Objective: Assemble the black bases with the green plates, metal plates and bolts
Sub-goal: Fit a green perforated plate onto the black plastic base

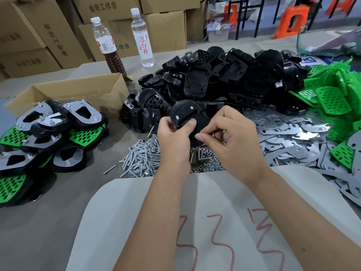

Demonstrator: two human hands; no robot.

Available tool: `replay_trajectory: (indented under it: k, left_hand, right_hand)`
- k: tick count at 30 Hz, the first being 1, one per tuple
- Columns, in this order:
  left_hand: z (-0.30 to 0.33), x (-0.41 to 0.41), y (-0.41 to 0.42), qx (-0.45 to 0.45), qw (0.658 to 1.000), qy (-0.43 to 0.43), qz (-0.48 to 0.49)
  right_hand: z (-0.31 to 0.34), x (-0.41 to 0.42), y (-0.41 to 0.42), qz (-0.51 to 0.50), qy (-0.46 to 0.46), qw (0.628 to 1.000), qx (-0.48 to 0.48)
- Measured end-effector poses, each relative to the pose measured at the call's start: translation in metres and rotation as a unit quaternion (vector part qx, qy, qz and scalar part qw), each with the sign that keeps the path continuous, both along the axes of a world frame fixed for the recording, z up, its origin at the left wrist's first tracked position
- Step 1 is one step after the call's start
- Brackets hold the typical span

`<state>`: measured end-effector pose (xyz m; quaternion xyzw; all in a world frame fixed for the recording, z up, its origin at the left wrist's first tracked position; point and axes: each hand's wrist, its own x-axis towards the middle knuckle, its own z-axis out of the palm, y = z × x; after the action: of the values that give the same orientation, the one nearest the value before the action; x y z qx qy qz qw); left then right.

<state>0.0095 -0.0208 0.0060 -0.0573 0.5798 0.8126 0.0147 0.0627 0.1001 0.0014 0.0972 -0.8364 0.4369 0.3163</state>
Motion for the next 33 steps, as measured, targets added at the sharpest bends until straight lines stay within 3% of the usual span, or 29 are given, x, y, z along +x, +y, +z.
replay_trajectory:
  k: [9,13,17,22,27,33]
  left_hand:
    - [-0.009,-0.004,0.003,-0.041,0.996,0.027,0.075]
    - [-0.011,-0.004,0.002,-0.123,0.985,0.092,0.077]
    - [-0.010,-0.005,0.003,-0.118,0.983,0.111,0.086]
    - [-0.010,-0.006,0.003,-0.080,0.991,0.066,0.086]
    - [-0.005,0.002,0.016,-0.069,0.996,0.047,0.033]
    - [-0.002,0.020,0.064,-0.125,0.988,0.063,-0.061]
  right_hand:
    - [0.001,0.001,0.001,0.046,-0.020,0.999,0.010]
    - [0.002,0.002,-0.003,0.006,-0.015,0.996,0.089]
    - [0.002,0.003,-0.010,-0.022,0.000,0.995,0.095]
    - [0.008,0.003,-0.009,-0.020,0.010,0.998,0.063]
    - [0.017,0.006,0.007,-0.073,0.037,0.996,-0.040]
    - [0.025,0.025,0.055,-0.151,-0.055,0.985,-0.066]
